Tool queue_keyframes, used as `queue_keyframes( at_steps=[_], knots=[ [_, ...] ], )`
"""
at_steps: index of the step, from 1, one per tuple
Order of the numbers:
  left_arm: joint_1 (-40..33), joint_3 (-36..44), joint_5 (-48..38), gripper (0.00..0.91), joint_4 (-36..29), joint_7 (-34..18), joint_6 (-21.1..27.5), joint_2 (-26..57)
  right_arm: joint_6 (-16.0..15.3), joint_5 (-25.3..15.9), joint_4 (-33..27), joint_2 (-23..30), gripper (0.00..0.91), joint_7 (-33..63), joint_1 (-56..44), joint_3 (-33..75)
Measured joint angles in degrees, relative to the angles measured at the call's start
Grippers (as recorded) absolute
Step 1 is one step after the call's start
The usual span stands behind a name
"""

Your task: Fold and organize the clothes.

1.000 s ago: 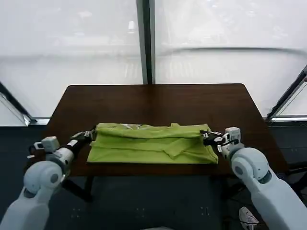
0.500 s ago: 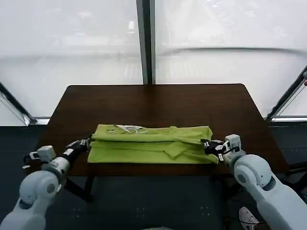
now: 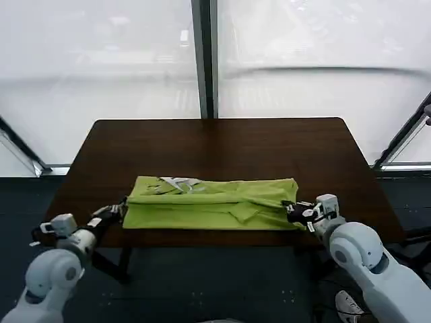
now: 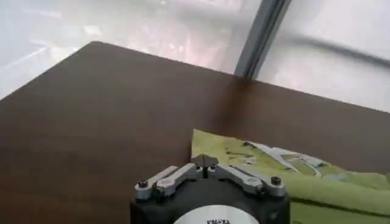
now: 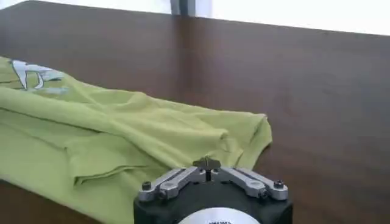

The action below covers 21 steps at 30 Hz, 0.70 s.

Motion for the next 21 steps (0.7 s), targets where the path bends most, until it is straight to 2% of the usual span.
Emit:
queue_keyframes(
  at_steps=[21],
  knots=[
    [4.65, -1.29, 2.78, 0.000, -0.45, 0.05, -0.49, -1.94, 0.00, 0.23, 1.92, -1.01, 0.000, -0.44, -2.74, 1.41]
  ],
)
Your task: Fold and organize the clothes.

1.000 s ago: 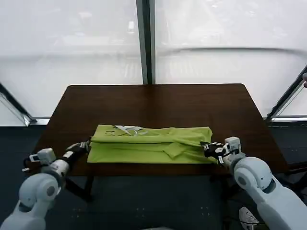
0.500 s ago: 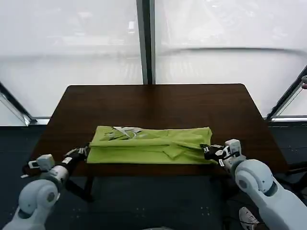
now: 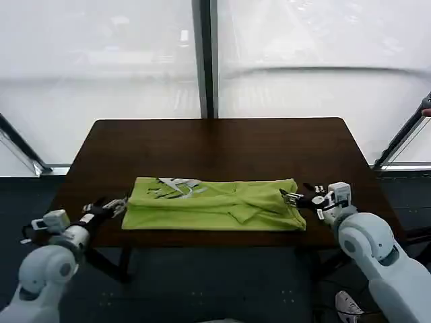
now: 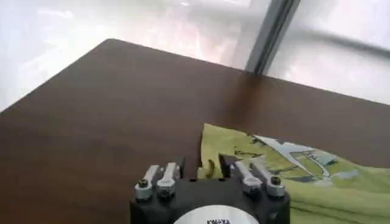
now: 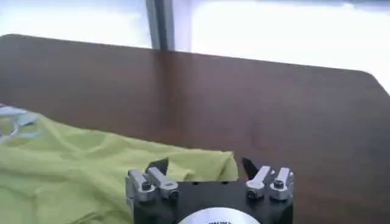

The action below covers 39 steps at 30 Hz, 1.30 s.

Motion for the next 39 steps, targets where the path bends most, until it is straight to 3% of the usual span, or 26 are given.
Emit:
queue_keyframes(
  at_steps=[10, 23, 24, 25, 26, 39],
  knots=[
    [0.51, -1.94, 0.09, 0.000, -1.97, -0.34, 1.49, 0.00, 0.00, 0.03, 0.67, 0.54, 0.000, 0.92, 1.36, 3.00],
    [-7.19, 0.80, 1.93, 0.000, 2.37, -1.13, 1.65, -1.29, 0.00, -5.23, -7.04, 8.92, 0.000, 0.68, 5.67, 4.32],
    [-7.84, 1.36, 2.08, 0.049, 2.83, -1.03, 1.64, -1.60, 0.07, -5.43, -7.56, 9.49, 0.000, 0.69, 5.72, 4.40],
    [-8.53, 1.85, 2.24, 0.878, 3.34, -1.03, 1.64, -1.90, 0.32, -5.47, -8.00, 10.09, 0.468, 0.71, 5.75, 4.52],
    [-9.10, 2.31, 2.30, 0.878, 3.69, -1.02, 1.65, -2.14, 0.56, -5.49, -8.31, 10.61, 0.878, 0.78, 5.79, 4.65],
    [-17.19, 6.97, 2.85, 0.878, 10.56, -0.86, 1.73, -3.66, 4.07, -6.14, -12.21, 15.83, 0.878, 2.20, 7.51, 5.14]
  ],
)
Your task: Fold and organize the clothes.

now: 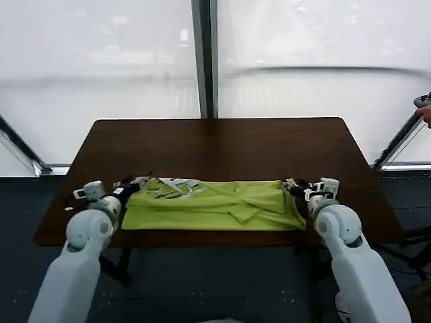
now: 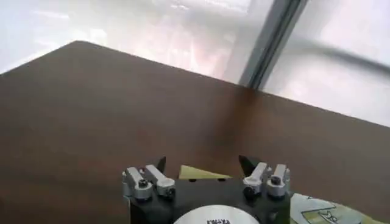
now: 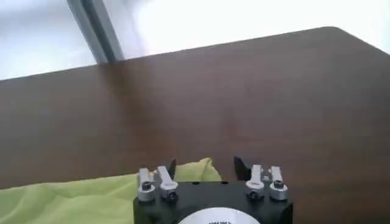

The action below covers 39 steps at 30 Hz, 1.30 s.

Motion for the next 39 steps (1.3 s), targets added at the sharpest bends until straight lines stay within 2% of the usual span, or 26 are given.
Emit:
queue_keyframes(
  at_steps=[14, 26, 28, 29, 33, 39],
  knots=[
    [-4.90, 2.40, 1.53, 0.878, 5.86, -0.13, -0.36, -1.33, 0.35, -1.15, -5.47, 4.06, 0.878, 0.09, 2.54, -0.63],
    [-4.67, 2.49, 1.60, 0.878, 7.27, -0.20, -0.52, -1.78, 0.00, -1.56, -5.94, 4.57, 0.878, 0.06, 2.84, -1.00],
    [-4.58, 2.47, 1.60, 0.878, 7.27, -0.19, -0.52, -1.79, -0.03, -1.68, -5.70, 4.57, 0.848, 0.02, 2.57, -0.98],
    [-4.51, 2.45, 1.59, 0.878, 7.26, -0.19, -0.54, -1.79, -0.02, -1.76, -5.58, 4.56, 0.780, -0.04, 2.44, -0.94],
    [-4.21, 2.38, 1.59, 0.878, 6.87, -0.07, -0.73, -1.79, 0.55, -1.88, -5.28, 4.71, 0.722, -0.02, 2.16, -0.47],
    [-4.17, 1.96, 1.64, 0.858, 6.35, -0.04, -1.36, -1.73, 4.53, -1.88, -5.70, 5.48, 0.683, 1.16, 2.10, 0.39]
  ],
)
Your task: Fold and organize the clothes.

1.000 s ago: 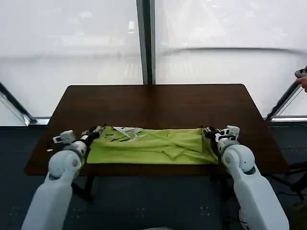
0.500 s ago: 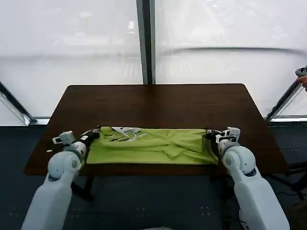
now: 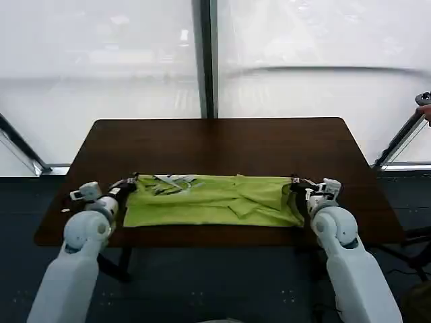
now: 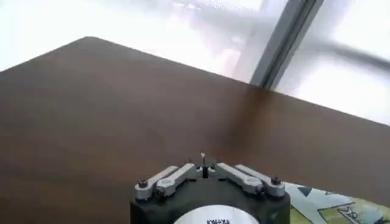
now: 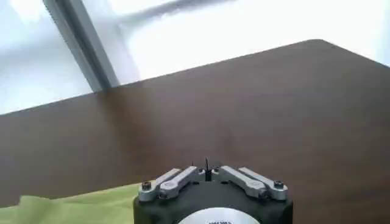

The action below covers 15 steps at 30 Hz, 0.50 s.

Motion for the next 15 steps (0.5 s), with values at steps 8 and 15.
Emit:
queue_keyframes(
  at_steps=[8, 15],
  knots=[
    [-0.41, -0.57, -0.17, 0.156, -0.01, -0.07, -0.12, 0.22, 1.92, -0.15, -0.67, 1.17, 0.039, -0.09, -0.32, 0.83],
    [-0.15, -0.70, 0.15, 0.117, -0.64, 0.13, -0.83, 0.34, 4.61, -1.02, -0.22, 1.14, 0.000, -3.29, -0.65, 0.78]
  ],
)
